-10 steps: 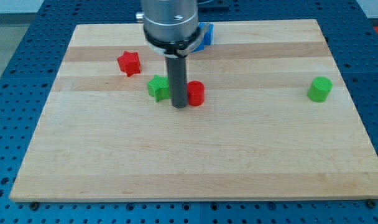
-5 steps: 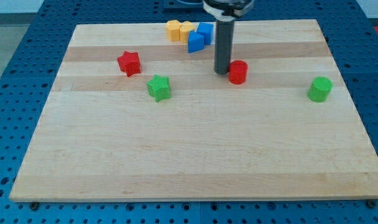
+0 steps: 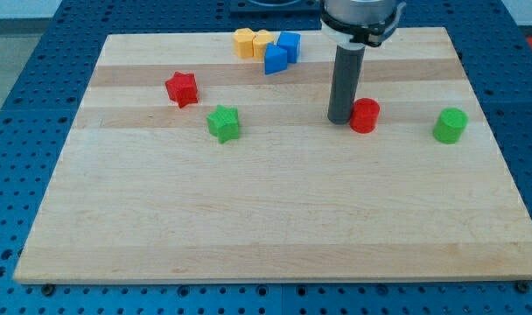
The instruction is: Move red circle closer to green circle
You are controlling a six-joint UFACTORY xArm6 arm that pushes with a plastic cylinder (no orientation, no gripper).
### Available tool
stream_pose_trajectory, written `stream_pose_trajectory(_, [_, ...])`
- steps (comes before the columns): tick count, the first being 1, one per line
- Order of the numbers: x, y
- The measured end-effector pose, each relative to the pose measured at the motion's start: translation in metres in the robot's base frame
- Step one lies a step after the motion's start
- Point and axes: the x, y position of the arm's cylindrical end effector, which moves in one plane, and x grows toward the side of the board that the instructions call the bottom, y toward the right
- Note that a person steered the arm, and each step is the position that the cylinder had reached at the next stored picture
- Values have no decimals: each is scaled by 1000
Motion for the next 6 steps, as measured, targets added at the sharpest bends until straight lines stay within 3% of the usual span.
stream_pose_trajectory(6, [-6, 85])
